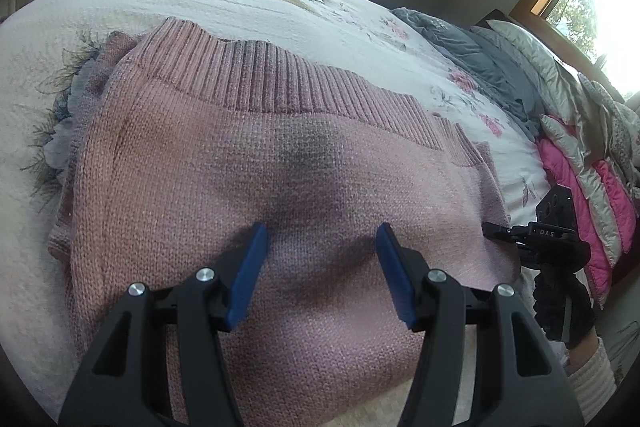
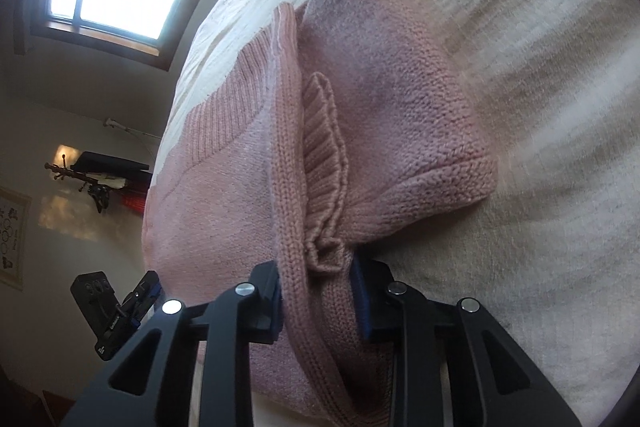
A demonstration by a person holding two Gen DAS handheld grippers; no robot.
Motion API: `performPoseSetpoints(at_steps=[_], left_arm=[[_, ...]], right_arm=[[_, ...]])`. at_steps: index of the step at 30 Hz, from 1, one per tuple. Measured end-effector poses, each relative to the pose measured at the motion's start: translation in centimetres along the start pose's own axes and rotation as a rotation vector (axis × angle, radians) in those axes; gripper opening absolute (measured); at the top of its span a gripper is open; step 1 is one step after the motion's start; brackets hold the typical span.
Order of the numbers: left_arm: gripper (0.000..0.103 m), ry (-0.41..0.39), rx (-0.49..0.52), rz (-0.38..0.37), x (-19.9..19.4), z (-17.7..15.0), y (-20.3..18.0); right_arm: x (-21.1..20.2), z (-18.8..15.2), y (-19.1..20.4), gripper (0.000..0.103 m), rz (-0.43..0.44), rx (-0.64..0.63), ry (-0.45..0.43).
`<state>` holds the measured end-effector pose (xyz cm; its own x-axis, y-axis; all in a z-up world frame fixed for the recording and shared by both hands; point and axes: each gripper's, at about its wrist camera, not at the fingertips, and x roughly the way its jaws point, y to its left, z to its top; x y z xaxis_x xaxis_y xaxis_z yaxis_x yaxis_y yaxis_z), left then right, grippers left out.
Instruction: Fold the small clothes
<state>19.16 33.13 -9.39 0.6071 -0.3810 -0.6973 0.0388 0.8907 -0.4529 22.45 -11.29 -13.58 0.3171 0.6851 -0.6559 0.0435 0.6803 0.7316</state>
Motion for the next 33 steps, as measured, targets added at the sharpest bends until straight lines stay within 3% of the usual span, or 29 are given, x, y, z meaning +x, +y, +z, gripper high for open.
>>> performPoseSetpoints(at_steps=[5, 9, 15, 19, 25, 28, 33], left_arm=[[0.056, -0.013, -0.026, -0.024, -0.6, -0.1, 0.3], [0.055, -0.068, -0.080, -0.056, -3.6, -0.5, 1.0], [0.055, -0.132, -0.095, -0.061, -7.8, -1.1, 2.6], [0.056, -0.151, -0.107, -0.056, -9.2, -1.0, 3.5], [0.056, -0.196, -0.171, -0.082, -11.0, -1.2, 5.2], [0.056, -0.207, -0.196, -0.088, -11.7, -1.4, 6.0], [0.057, -0.200, -0.226, -0.121, -12.0, -1.6, 7.0]], right_arm=[[0.2, -0.3, 0.7, 0.028, -0.024, 0.016, 0.001], [-0.3, 0.5, 3.0, 0.025, -0.079, 0.023, -0.002], [-1.7, 1.6, 13.8, 0.023, -0.065, -0.180, -0.050], [1.1, 0.5, 22.5, 0.023, -0.108, -0.379, -0.008], [7.3, -3.6, 30.5, 0.022, -0.120, -0.587, 0.091], [10.8, -6.2, 32.2, 0.022, -0.158, -0.677, 0.162], [14.4, -8.5, 31.7, 0.024, -0.217, -0.735, 0.217]])
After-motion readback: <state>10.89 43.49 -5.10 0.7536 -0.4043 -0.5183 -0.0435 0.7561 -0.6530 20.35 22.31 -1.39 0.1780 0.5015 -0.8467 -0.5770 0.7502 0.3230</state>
